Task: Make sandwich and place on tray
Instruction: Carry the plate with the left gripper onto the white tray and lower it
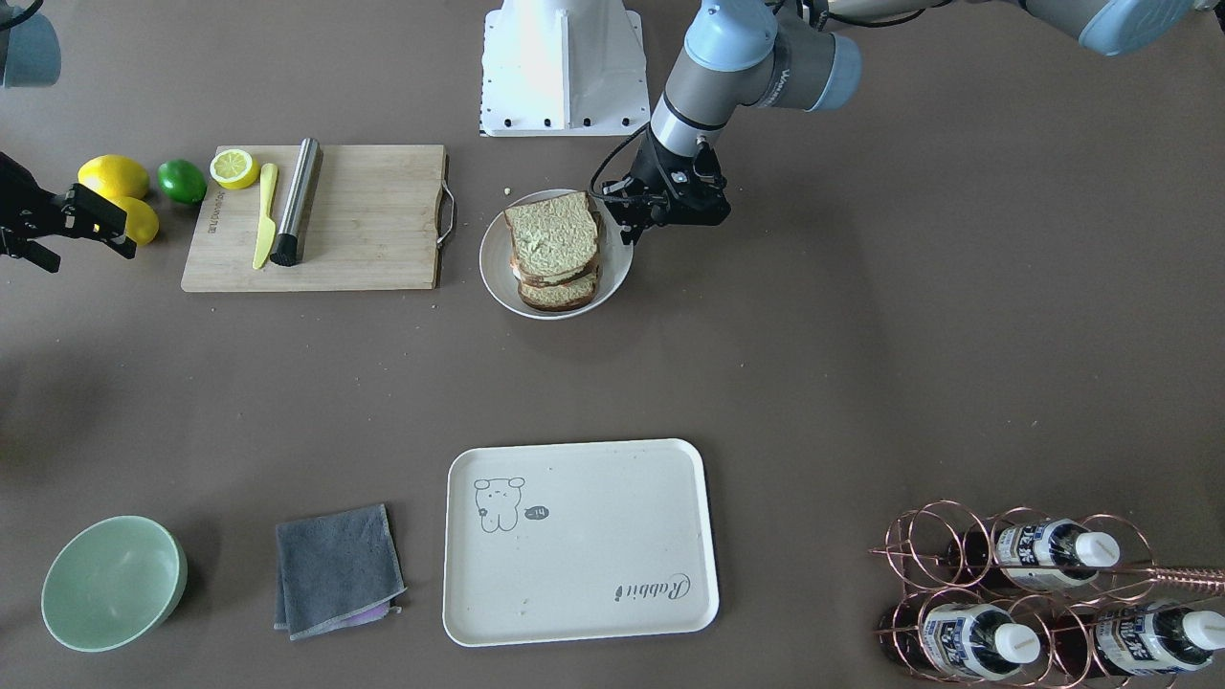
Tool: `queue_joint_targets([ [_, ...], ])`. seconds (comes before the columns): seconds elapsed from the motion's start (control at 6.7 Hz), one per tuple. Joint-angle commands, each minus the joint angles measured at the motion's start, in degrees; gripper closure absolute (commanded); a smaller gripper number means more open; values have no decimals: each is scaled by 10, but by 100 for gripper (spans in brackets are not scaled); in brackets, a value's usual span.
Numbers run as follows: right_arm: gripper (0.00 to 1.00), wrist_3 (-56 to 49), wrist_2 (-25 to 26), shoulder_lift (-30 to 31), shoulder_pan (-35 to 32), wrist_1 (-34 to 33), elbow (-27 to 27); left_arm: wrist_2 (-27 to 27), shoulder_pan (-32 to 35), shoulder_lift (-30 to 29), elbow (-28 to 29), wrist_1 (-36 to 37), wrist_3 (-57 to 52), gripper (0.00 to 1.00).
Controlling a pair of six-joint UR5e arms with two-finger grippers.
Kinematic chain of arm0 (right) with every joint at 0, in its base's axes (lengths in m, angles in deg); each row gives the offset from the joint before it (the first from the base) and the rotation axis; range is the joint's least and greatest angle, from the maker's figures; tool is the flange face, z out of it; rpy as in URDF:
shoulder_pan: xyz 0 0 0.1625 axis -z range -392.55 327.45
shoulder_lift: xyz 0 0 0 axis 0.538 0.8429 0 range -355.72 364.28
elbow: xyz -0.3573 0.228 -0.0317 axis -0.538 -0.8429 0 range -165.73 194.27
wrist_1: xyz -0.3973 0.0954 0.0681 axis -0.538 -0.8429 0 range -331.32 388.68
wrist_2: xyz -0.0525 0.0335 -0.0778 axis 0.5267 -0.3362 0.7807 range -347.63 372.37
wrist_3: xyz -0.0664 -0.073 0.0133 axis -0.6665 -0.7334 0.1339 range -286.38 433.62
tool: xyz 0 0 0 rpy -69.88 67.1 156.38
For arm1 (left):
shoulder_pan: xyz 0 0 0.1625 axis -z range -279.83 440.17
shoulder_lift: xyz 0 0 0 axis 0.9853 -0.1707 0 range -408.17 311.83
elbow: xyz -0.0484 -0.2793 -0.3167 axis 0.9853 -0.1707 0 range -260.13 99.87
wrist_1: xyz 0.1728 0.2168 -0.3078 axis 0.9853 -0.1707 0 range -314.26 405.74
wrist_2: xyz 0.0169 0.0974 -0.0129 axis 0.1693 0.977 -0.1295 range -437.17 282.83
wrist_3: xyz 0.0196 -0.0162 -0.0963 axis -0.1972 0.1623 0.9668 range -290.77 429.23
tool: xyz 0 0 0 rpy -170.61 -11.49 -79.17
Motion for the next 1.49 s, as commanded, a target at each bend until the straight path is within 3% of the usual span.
queue_joint_targets([
  [0.0, 0, 0, 1, 4, -1, 0, 2, -74, 89, -85, 127, -31, -41, 100],
  [0.15, 0, 0, 3, 4, -1, 0, 1, -127, 135, -115, 209, -82, -64, 100],
  [0.3, 0, 0, 3, 5, -5, 0, 1, -143, 165, -162, 304, -104, -96, 100],
  [0.75, 0, 0, 2, 3, -10, 0, 2, -155, 199, -259, 527, -210, -140, 100],
  [1.05, 0, 0, 3, 3, -12, 0, 2, -155, 203, -285, 584, -225, -160, 100],
  [1.34, 0, 0, 3, 4, -13, 0, 2, -155, 201, -293, 594, -240, -157, 100],
])
